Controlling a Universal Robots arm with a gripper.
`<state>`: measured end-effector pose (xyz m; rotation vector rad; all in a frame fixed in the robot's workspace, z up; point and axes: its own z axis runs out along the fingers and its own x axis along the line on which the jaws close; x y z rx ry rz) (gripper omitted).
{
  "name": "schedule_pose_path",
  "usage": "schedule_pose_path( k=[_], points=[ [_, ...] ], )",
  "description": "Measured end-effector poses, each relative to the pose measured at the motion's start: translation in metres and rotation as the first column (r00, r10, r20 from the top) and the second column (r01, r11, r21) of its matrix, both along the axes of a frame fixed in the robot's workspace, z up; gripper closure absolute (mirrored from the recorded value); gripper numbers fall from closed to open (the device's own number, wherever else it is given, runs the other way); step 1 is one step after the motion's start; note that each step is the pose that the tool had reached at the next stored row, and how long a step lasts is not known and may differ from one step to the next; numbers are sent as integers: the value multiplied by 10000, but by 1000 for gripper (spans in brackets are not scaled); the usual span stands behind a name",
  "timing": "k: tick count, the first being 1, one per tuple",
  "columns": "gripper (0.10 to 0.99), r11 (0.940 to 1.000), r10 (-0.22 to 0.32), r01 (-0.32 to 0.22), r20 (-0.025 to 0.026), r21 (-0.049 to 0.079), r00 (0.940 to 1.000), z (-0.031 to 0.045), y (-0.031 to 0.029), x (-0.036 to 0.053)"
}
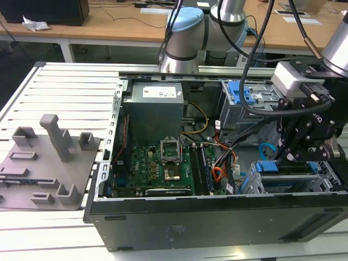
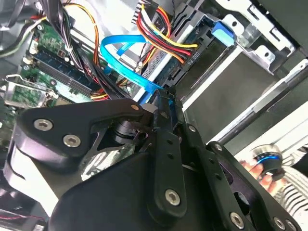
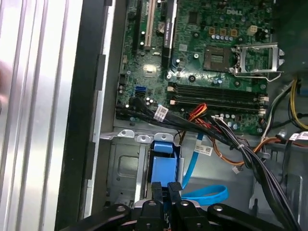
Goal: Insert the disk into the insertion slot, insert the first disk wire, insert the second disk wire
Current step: 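Insert the second disk wire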
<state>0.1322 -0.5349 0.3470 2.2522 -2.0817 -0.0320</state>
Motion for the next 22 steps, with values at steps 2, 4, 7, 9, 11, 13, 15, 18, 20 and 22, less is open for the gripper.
schedule_pose_path(
  k=[2, 4, 7, 9, 11, 13, 15, 18, 20, 22],
  points=[
    [922, 9993, -374, 374, 0, 0, 9993, 0, 0, 0],
    [922, 9962, -877, 877, 0, 0, 9962, 0, 0, 0],
    [922, 9869, -1611, 1611, 0, 0, 9869, 0, 0, 0],
    [922, 9770, -2131, 2131, 0, 0, 9770, 0, 0, 0],
    [922, 9651, -2618, 2618, 0, 1, 9651, -1, 0, 0],
    [922, 9635, -2677, 2677, 0, 0, 9635, 0, 0, 0],
    [922, 9635, -2678, 2678, 0, 0, 9635, 0, 0, 2],
    [922, 9635, -2677, 2677, 0, 0, 9635, 0, 0, 60],
    [922, 9635, -2677, 2677, 0, -1, 9635, 0, 1, 105],
    [922, 9635, -2677, 2677, 0, 0, 9635, 0, 2, 132]
  ],
)
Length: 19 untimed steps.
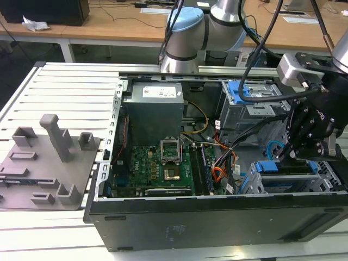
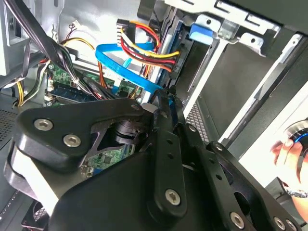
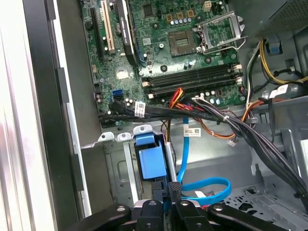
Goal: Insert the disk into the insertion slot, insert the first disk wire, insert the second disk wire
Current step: 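Insert the second disk wire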
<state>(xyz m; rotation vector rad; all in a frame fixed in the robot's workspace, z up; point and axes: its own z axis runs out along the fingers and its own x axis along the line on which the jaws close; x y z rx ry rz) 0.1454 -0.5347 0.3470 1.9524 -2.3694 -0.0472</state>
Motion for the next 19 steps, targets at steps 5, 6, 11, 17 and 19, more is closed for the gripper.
schedule_pose_path(
  k=[5, 6, 11, 17, 19],
  points=[
    [922, 10000, -1, 1, -1, 1, 10000, -3, 2, 45],
    [922, 10000, -1, 1, -1, 0, 10000, -5, 2, 50],
    [922, 10000, 0, 0, 0, 1, 10000, -16, 1, 58],
    [922, 9998, 85, -85, 0, 164, 10000, -27, -6, 29],
    [922, 9992, 357, -357, 0, 165, 9994, -28, -10, 21]
  ],
)
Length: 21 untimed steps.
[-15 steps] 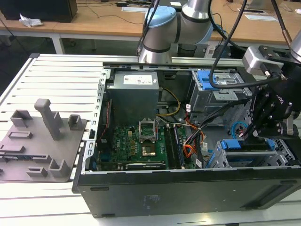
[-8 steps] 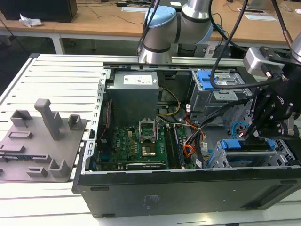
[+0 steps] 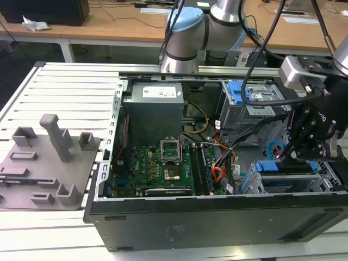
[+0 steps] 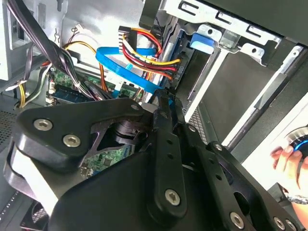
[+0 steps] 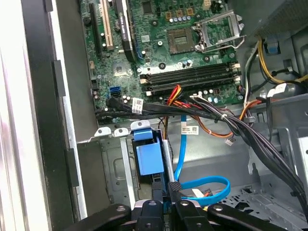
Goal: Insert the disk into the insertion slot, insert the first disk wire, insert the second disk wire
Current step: 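Insert the second disk wire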
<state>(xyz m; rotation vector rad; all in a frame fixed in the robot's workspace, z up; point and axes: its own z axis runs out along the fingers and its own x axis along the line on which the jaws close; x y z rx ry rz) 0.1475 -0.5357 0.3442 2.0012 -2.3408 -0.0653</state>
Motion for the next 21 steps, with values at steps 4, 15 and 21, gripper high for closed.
schedule_pose_path(
  k=[4, 15, 21],
  points=[
    [922, 9974, 717, -717, 0, -3, 9974, -1, -1, 0],
    [922, 9973, 730, -730, 9, 127, 9973, -15, 0, 30],
    [922, 9971, 757, -757, 9, 126, 9971, -60, -4, 30]
  ],
)
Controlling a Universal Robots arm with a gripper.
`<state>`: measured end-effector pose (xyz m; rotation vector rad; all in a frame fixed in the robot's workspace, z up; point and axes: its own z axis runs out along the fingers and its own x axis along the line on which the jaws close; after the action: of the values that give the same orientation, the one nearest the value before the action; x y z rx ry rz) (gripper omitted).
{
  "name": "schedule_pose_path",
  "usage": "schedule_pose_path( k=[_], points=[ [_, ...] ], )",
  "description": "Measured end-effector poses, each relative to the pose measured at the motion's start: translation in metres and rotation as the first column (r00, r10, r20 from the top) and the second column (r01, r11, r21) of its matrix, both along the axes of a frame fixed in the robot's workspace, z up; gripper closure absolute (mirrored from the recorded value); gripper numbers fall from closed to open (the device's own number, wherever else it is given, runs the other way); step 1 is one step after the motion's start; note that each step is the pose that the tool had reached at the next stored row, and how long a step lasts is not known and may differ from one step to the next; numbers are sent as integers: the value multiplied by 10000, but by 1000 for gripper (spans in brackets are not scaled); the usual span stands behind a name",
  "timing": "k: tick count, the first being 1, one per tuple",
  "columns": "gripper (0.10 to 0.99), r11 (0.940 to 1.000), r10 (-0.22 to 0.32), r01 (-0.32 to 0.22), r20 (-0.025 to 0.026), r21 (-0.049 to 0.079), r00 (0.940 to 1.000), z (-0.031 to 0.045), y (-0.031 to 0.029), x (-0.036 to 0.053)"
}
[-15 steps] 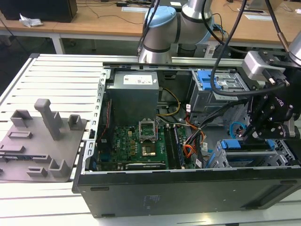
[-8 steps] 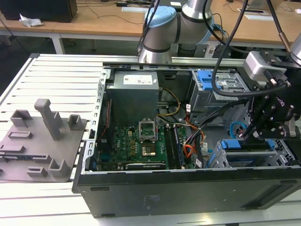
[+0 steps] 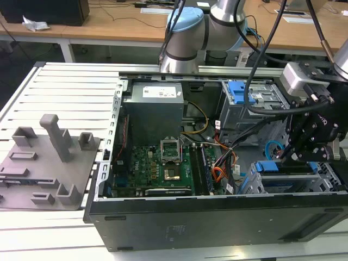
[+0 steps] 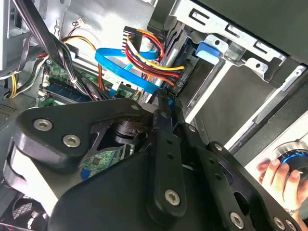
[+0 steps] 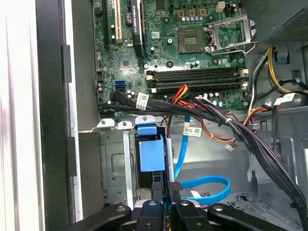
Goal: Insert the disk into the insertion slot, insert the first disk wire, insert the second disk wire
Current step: 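Insert the second disk wire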
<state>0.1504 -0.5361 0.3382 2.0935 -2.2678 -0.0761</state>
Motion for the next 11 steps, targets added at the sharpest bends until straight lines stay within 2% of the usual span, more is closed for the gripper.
schedule_pose_path(
  k=[8, 9, 10, 11],
  points=[
    [922, 10000, 25, -25, 2, 15, 10000, -31, -4, 0],
    [910, 10000, 27, -27, 0, 10, 10000, -31, -5, 0],
    [851, 10000, 29, -29, 0, 2, 10000, -27, -5, 0],
    [851, 10000, 29, -29, 0, 1, 10000, -23, -5, 0]
  ],
)
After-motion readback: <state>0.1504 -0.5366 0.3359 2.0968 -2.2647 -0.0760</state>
